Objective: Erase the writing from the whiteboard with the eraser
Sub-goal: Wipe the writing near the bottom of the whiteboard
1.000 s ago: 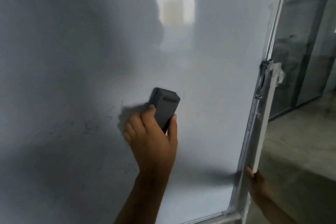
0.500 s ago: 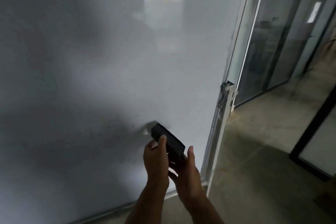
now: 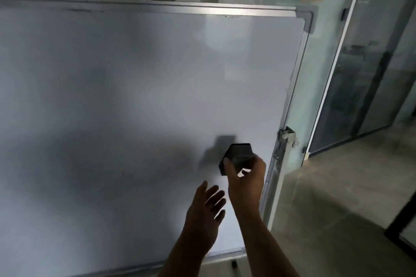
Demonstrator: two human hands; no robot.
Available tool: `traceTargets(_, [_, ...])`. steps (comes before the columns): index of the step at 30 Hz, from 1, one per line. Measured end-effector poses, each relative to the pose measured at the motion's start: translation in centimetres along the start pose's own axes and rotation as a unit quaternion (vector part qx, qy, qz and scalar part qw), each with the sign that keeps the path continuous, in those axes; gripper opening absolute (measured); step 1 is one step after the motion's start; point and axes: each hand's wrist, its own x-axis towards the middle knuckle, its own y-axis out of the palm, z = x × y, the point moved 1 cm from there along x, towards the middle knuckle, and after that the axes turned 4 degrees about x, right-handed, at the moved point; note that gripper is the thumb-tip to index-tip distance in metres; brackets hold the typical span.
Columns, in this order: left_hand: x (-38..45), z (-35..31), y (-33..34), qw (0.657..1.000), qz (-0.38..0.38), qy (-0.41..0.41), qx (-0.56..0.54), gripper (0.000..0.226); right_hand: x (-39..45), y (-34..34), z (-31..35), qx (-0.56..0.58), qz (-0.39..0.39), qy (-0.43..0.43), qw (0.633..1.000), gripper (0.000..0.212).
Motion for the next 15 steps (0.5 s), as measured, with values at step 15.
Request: traceTargets(15, [-0.7,-0.9,-5.4,0.977,-0.141,0.035,-0.154,0.009,1.0,4.6,-3.0,-0.080,0.071,-0.121,0.987,0.060])
